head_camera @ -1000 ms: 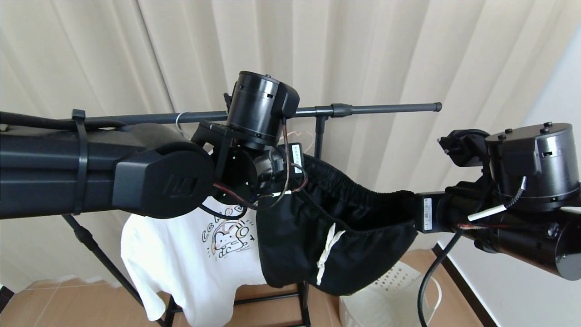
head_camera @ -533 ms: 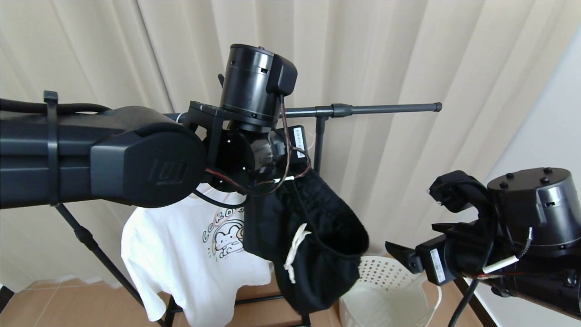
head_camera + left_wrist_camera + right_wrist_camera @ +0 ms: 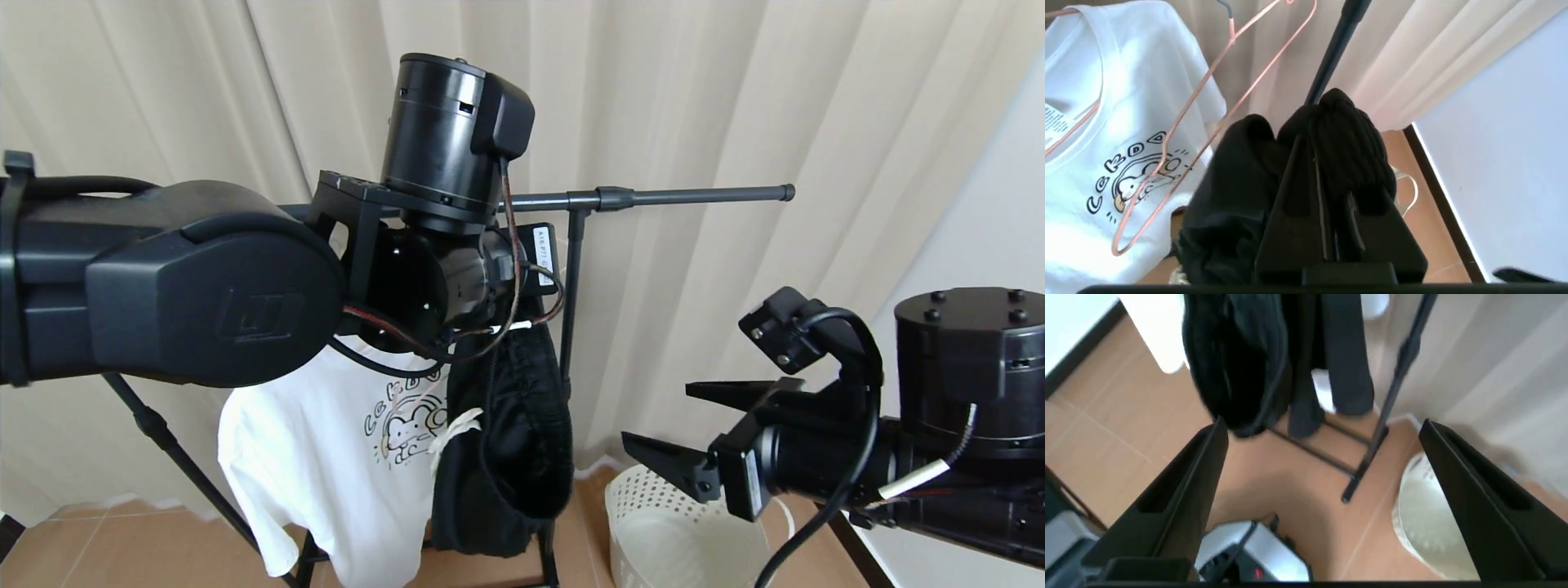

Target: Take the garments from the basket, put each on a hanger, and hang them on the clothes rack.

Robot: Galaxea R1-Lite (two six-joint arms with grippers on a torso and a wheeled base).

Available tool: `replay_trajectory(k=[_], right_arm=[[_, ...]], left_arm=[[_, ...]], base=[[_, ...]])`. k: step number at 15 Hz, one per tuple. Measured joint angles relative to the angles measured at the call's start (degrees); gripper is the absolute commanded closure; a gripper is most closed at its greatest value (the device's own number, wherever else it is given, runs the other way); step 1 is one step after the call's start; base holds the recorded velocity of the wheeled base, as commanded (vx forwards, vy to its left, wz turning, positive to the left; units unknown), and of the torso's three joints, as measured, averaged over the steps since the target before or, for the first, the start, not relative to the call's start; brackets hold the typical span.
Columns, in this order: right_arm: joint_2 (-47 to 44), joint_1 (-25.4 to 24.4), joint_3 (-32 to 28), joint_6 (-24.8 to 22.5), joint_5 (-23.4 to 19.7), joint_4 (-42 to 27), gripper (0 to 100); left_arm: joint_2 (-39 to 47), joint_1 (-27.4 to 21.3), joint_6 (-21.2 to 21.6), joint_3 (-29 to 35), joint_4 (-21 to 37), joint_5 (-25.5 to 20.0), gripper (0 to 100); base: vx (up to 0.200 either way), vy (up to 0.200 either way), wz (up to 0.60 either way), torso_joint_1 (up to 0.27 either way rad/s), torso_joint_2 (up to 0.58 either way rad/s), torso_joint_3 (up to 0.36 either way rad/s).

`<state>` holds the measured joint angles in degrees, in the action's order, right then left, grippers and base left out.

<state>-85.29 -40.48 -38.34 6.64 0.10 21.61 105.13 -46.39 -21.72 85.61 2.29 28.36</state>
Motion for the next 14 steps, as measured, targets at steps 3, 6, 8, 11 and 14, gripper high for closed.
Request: replay_trajectory(k=[3, 6, 8, 11, 14], right_arm=[[-6.61, 0.05, -4.85, 0.02, -0.23, 4.02, 0], [-13.28, 0.96, -8.35, -0.52, -0.28, 8.11, 0], [-16.77, 3.06, -8.98, -0.73, -0.32, 10.35, 0], [-19.81, 4.50, -8.96, -0.68, -0.67, 10.98, 0], [-21.38, 4.79, -8.33, -1.06, -0.69, 11.01, 0]], left_arm=[[-0.26, -0.69, 0.29, -0.33, -0.02, -0.04, 100], [-0.26, -1.51, 1.06, -0.37, -0.02, -0.15, 100], [-0.32, -1.63, 1.63, -0.37, 0.00, -0.24, 100], [-0.32, -1.74, 2.46, -0.37, -0.09, -0.50, 100], [-0.54, -1.82, 2.57, -0.94, -0.13, -0.57, 100]], base=[[0.000, 0.000, 0.00, 0.000, 0.00, 0.000], [0.000, 0.000, 0.00, 0.000, 0.00, 0.000], [0.000, 0.000, 0.00, 0.000, 0.00, 0.000], [0.000, 0.000, 0.00, 0.000, 0.00, 0.000], [0.000, 0.000, 0.00, 0.000, 0.00, 0.000]])
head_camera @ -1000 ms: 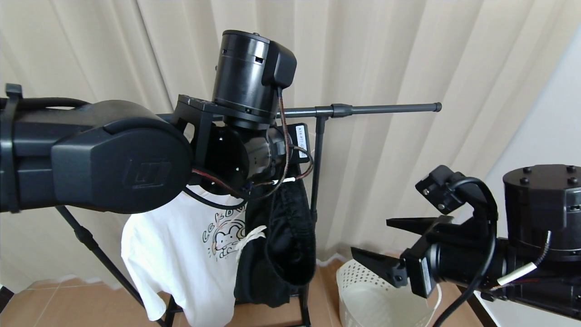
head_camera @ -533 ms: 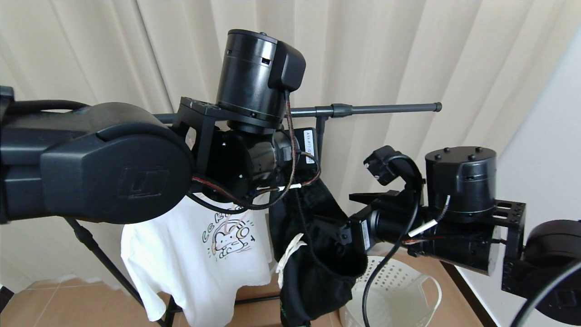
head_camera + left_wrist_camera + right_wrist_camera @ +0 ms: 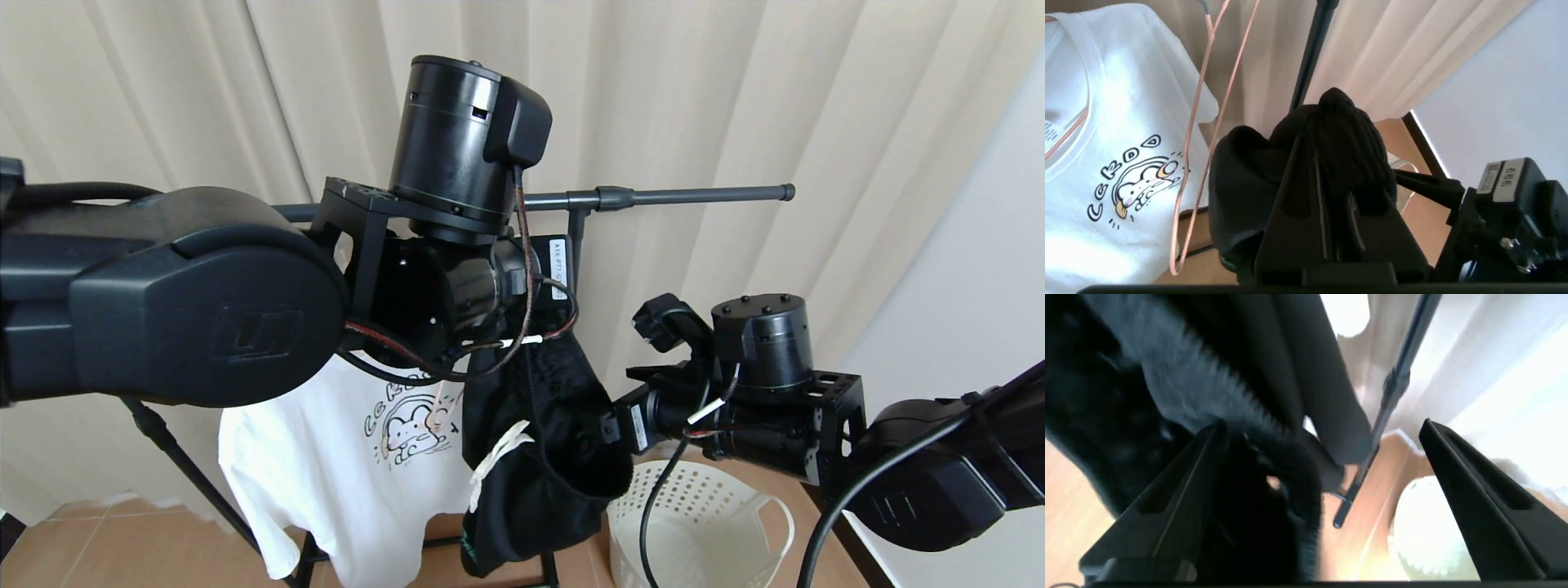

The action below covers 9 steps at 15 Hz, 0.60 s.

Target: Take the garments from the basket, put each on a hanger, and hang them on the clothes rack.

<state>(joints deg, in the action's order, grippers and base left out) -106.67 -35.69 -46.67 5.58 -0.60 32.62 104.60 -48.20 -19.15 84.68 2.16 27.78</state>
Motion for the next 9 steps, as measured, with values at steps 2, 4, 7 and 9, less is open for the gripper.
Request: replay_trajectory(k=[2, 4, 7, 9], right_arm=[[-0.59, 0.00, 0.72, -1.10, -0.02, -0.02, 0], [-0.69, 0.00, 1.61, -2.08, 0.00, -0.02, 0], [-0.94, -0.05, 2.05, -2.15, 0.05, -0.05, 100], [-1.13, -0.07, 2.13, -2.15, 0.06, 1.28, 100]], left_arm=[[-0.57, 0.02, 0.02, -0.85, 0.00, -0.01, 100], [-1.29, 0.02, 0.09, -1.79, -0.02, -0.01, 100], [-2.04, 0.05, 0.05, -2.82, -0.17, -0.06, 100], [-2.41, 0.05, -0.02, -3.12, -0.16, -0.11, 100]], base=[[0.000, 0.000, 0.00, 0.000, 0.00, 0.000], [0.000, 0.000, 0.00, 0.000, 0.00, 0.000], [0.000, 0.000, 0.00, 0.000, 0.00, 0.000], [0.000, 0.000, 0.00, 0.000, 0.00, 0.000]])
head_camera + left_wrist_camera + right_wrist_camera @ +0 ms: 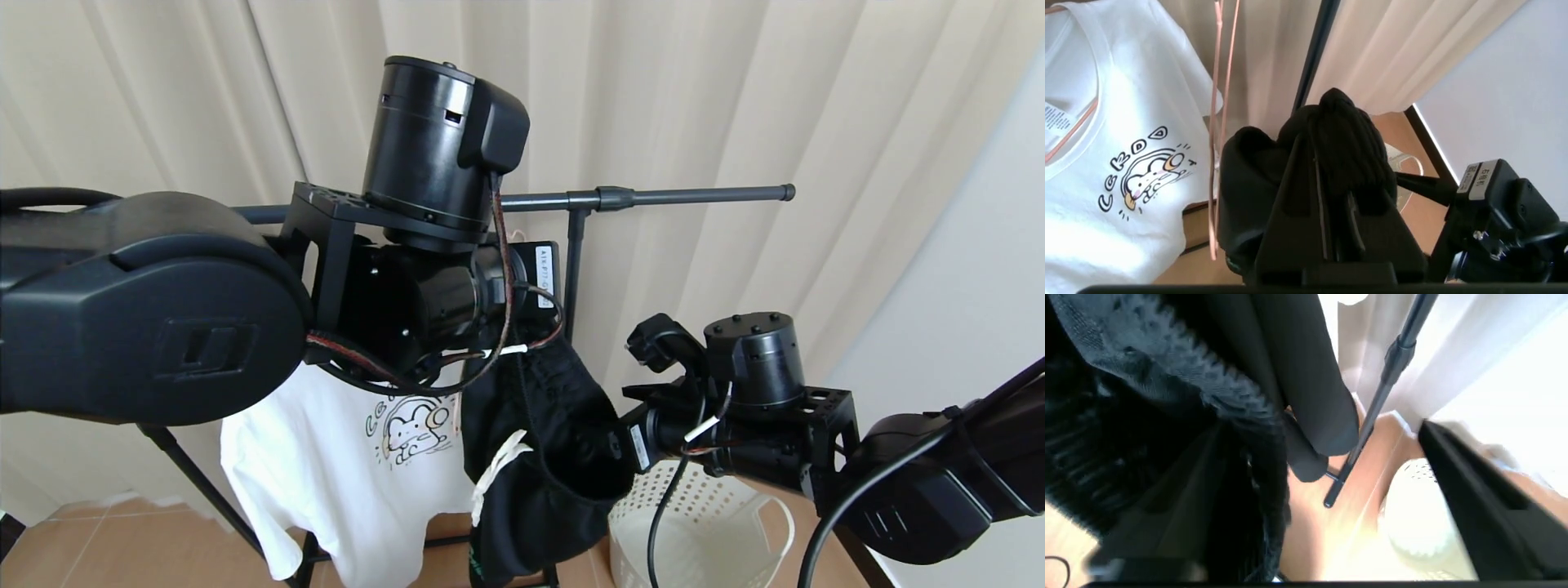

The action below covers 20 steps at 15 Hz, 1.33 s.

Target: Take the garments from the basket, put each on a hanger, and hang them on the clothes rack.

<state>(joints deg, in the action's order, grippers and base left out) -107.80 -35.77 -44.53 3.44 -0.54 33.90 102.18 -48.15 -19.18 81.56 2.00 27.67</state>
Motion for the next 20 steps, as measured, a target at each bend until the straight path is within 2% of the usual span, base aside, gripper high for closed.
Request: replay_trajectory(k=[6, 9, 11, 17, 18, 20], right_arm=[[0.78, 1.32, 1.79, 0.28, -0.06, 3.80, 100], [4.50, 4.16, 4.57, 1.67, -0.06, 3.75, 100], [7.89, 6.61, 7.17, 4.25, 0.10, 3.78, 100], [13.92, 7.74, 8.42, 4.36, 0.87, 3.60, 100], [14.56, 7.74, 8.42, 4.33, 0.96, 3.60, 100], [15.47, 7.83, 8.48, 4.30, 1.00, 3.57, 100]], left_arm=[[-0.61, 0.00, -0.04, -1.12, 0.35, -0.20, 100], [-0.78, 1.35, 0.10, -5.95, 0.56, -0.28, 100], [-0.76, 2.04, 0.10, -8.59, 0.45, -0.35, 100], [-0.61, 2.18, 0.21, -13.92, 0.13, -0.30, 100], [-0.63, 2.18, 0.22, -14.60, 0.16, -0.30, 0], [-0.72, 2.18, 0.38, -15.54, 0.13, -0.28, 0]], base=[[0.000, 0.000, 0.00, 0.000, 0.00, 0.000], [0.000, 0.000, 0.00, 0.000, 0.00, 0.000], [0.000, 0.000, 0.00, 0.000, 0.00, 0.000], [0.000, 0.000, 0.00, 0.000, 0.00, 0.000], [0.000, 0.000, 0.00, 0.000, 0.00, 0.000], [0.000, 0.000, 0.00, 0.000, 0.00, 0.000]])
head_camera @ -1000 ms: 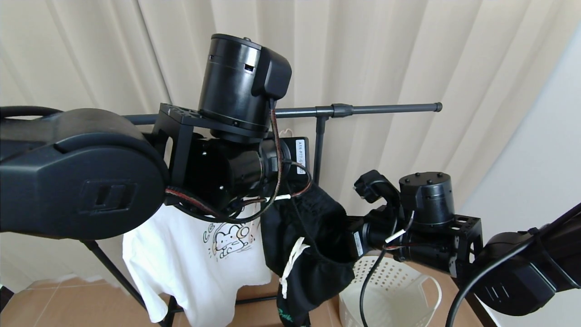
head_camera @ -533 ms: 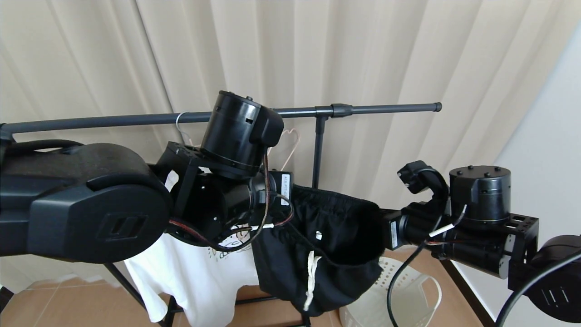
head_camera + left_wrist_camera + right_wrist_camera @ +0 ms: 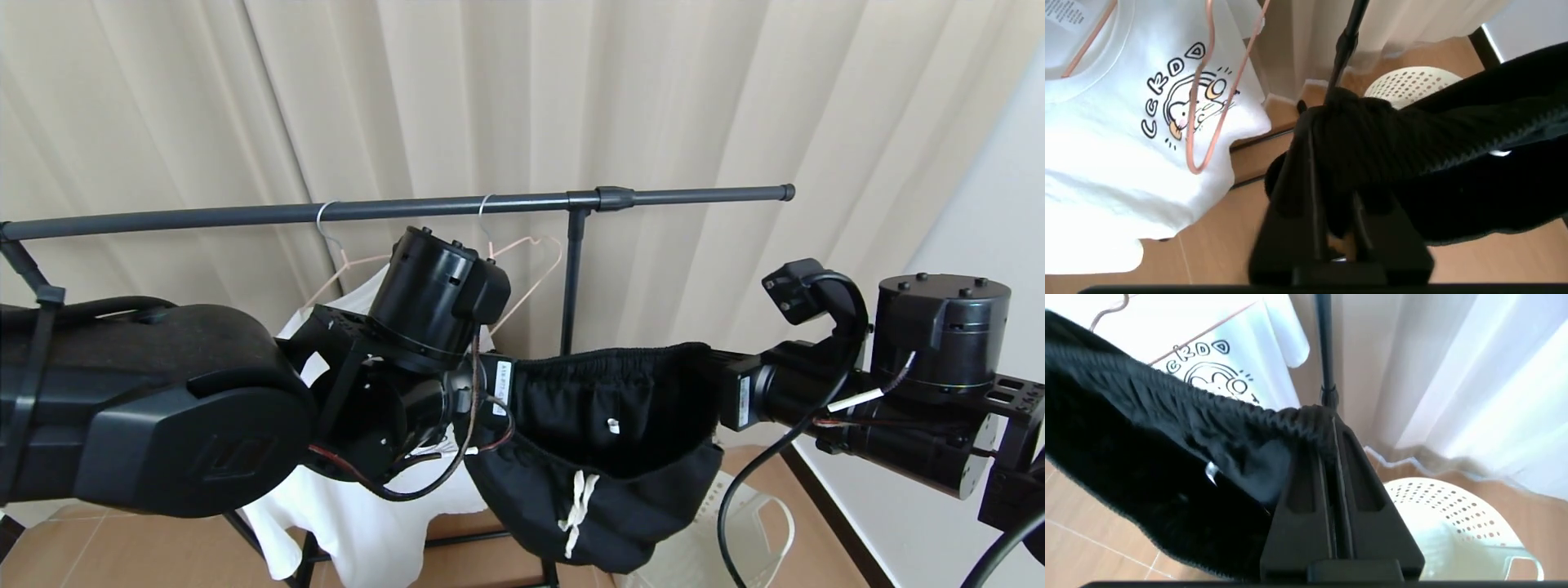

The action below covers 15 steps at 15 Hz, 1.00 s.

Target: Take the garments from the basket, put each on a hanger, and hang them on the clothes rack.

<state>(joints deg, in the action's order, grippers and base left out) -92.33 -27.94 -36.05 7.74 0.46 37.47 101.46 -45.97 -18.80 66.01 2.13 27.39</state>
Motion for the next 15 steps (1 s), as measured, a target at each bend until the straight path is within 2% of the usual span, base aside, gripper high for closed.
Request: replay_trajectory(k=[10, 11, 13, 15], right_arm=[[0.74, -0.06, 0.28, 0.00, 0.07, 0.02, 100], [0.72, -0.04, 0.28, 0.00, 0.07, 0.02, 100], [0.68, 0.00, 0.28, -0.02, 0.07, 0.02, 100], [0.66, 0.00, 0.28, 0.00, 0.07, 0.00, 100]], left_arm=[[-6.10, 0.24, 5.91, -5.44, 0.07, -1.04, 0], [-6.73, 0.24, 6.24, -5.90, 0.10, -2.33, 0], [-8.77, 0.99, 7.98, -7.34, 0.18, -9.85, 0], [-10.78, 3.00, 10.62, -9.13, 0.22, -14.51, 0]], base=[[0.000, 0.000, 0.00, 0.000, 0.00, 0.000], [0.000, 0.000, 0.00, 0.000, 0.00, 0.000], [0.000, 0.000, 0.00, 0.000, 0.00, 0.000], [0.000, 0.000, 0.00, 0.000, 0.00, 0.000]])
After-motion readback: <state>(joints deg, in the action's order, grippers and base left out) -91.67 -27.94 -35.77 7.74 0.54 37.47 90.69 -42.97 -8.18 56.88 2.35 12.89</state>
